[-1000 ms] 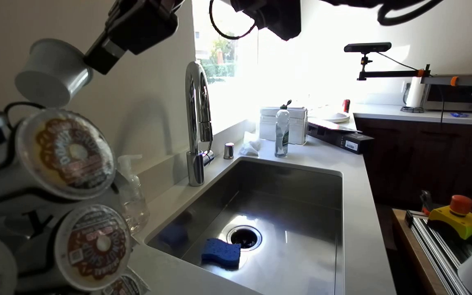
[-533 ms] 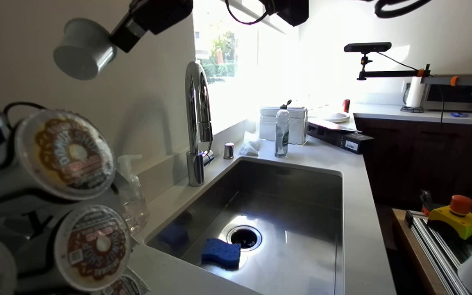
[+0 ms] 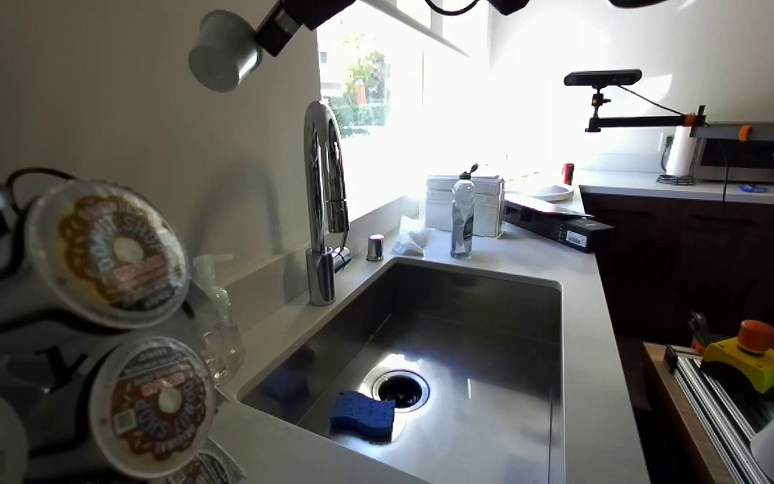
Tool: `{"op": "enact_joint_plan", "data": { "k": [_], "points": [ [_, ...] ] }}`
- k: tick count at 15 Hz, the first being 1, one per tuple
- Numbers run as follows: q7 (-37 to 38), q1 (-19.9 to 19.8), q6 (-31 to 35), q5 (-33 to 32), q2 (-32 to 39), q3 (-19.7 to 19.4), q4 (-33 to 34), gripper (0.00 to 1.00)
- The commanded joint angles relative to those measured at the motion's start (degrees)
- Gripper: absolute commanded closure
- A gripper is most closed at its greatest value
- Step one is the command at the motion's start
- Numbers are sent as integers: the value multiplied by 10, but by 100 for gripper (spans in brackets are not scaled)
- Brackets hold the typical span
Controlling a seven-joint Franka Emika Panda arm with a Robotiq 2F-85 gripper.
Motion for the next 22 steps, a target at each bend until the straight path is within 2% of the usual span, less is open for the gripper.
{"op": "enact_joint_plan", "data": {
  "k": [1, 7, 16, 22],
  "points": [
    [62, -25, -45, -50, -56, -8, -25, 100],
    [120, -57, -106, -91, -114, -26, -40, 100],
    [169, -102, -212, -100, -205, -75, -83, 100],
    [159, -115, -279, -93, -225, -134, -98, 100]
  ]
}}
